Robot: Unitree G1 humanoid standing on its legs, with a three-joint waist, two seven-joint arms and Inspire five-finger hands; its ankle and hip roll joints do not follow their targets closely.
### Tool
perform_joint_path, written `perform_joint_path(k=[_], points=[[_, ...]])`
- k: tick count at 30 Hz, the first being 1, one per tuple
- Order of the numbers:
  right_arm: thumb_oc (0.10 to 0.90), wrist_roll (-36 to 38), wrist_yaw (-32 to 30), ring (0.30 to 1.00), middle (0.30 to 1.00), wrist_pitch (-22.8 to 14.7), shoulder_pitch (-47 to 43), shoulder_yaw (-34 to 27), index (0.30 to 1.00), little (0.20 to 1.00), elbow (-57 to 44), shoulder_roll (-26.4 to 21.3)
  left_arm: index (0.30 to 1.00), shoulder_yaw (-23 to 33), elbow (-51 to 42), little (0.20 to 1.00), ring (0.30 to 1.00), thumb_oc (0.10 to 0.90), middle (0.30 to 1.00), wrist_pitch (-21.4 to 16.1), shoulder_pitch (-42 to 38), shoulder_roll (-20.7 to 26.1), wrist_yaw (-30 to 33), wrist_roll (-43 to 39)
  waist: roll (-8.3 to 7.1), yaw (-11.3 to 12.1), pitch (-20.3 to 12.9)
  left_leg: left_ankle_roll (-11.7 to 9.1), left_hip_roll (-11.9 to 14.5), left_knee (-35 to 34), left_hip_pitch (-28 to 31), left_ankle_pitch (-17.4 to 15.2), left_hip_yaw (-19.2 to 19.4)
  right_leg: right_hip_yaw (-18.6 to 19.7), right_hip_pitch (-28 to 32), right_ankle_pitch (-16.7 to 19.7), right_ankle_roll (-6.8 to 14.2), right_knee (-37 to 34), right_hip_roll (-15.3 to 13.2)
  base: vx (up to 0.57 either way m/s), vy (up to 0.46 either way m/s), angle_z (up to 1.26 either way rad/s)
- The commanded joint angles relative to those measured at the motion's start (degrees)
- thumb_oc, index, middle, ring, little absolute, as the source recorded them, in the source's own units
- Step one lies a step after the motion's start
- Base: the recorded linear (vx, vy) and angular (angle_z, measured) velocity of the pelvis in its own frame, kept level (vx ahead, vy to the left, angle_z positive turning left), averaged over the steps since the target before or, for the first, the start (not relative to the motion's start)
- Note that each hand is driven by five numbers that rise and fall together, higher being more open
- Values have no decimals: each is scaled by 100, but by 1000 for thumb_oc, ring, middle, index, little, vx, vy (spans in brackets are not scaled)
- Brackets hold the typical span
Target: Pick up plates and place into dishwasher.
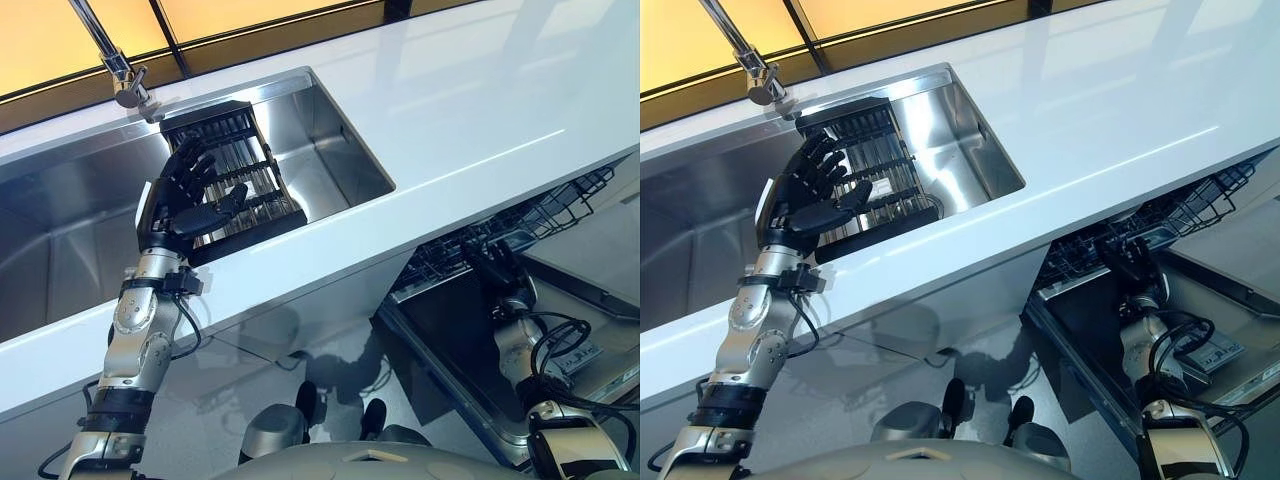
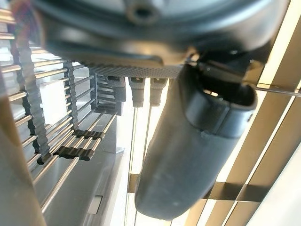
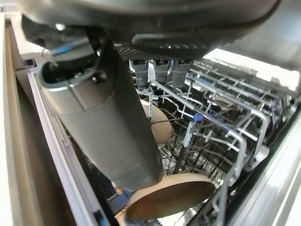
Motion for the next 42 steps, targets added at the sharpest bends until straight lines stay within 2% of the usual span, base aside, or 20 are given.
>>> perform_joint_path(k=[1, 3, 9, 12, 17, 21, 28, 31, 36, 40, 42], points=[[800, -681, 588, 900, 900, -252, -1069, 627, 900, 900, -1538, 171, 900, -419, -37, 900, 900, 800, 900, -299, 141, 89, -143, -281, -203, 204, -476, 362, -372, 663, -115, -1002, 231, 128, -604, -963, 243, 1657, -44, -42, 18, -1], [800, -917, 394, 900, 900, -259, -845, 465, 900, 900, -1653, 71, 900, -401, 18, 900, 900, 800, 900, -358, 136, 46, -167, -315, -235, 130, -435, 363, -352, 681, -92, -1025, 299, 143, -661, -892, 301, 1703, -63, -37, -6, -3], [800, -1449, -424, 900, 900, -305, -414, -39, 900, 900, -1984, -154, 900, -345, 41, 900, 900, 800, 900, -524, 166, -54, -1, -211, -296, -47, -437, 307, -328, 669, -58, -1076, 497, 186, -575, -717, 330, 1190, 28, -36, -8, -7], [800, -1645, -1250, 900, 900, -114, -251, -366, 900, 900, -2099, -239, 900, -302, 67, 900, 900, 800, 900, -501, 64, -96, 160, -160, -280, -165, -504, 347, -296, 650, -102, -1079, 589, 337, -619, -849, 321, 1347, 61, -36, 25, -15], [800, -2043, -2030, 900, 900, -72, -12, -769, 900, 900, -2131, -351, 900, -302, 130, 900, 900, 800, 900, -495, -127, -57, 328, -120, -268, -362, -510, 399, -288, 625, -68, -1103, 643, 513, -775, -827, 379, 1701, 40, -28, 21, -15], [800, -2098, -2296, 900, 900, 0, 6, -944, 900, 900, -2090, -429, 900, -301, 140, 900, 900, 800, 900, -458, -200, -29, 415, -90, -244, -434, -538, 381, -272, 603, -24, -1117, 688, 549, -728, -874, 363, 1614, 49, -5, 7, -5], [800, -2790, -2737, 900, 900, 108, -52, -1104, 900, 900, -2015, -669, 900, -256, 161, 900, 900, 800, 900, -491, -201, -1, 532, -47, -214, -499, -654, 307, -290, 506, 25, -1112, 794, 597, -608, -807, 321, 1155, 142, -2, 29, -9], [800, -2911, -2934, 900, 900, 12, 99, -1301, 900, 900, -2168, -703, 900, -121, 146, 900, 900, 800, 900, -473, -154, 7, 510, -84, -175, -570, -715, 355, -269, 473, -27, -1078, 827, 694, -708, -934, 330, 1464, 131, -29, 42, -11], [800, -2900, -3189, 900, 900, -171, 405, -1691, 900, 900, -2076, -678, 900, -6, 252, 900, 900, 800, 900, -575, -143, 52, 442, -134, -176, -720, -688, 408, -264, 508, -41, -1116, 916, 770, -994, -828, 436, 1934, 61, -46, 22, -7], [800, -2804, -3328, 900, 900, -150, 587, -1943, 900, 900, -1809, -677, 900, 64, 324, 900, 900, 800, 900, -535, -130, 51, 507, -237, -176, -800, -701, 329, -229, 530, -23, -1125, 1012, 772, -880, -855, 389, 1537, 122, -9, 4, -10], [800, -2830, -3460, 900, 900, -169, 667, -2035, 900, 900, -1671, -651, 900, 83, 372, 900, 900, 800, 900, -341, -101, -2, 692, -379, -165, -849, -723, 286, -230, 478, 4, -1115, 1059, 798, -822, -772, 374, 1246, 184, -11, 16, -22]])
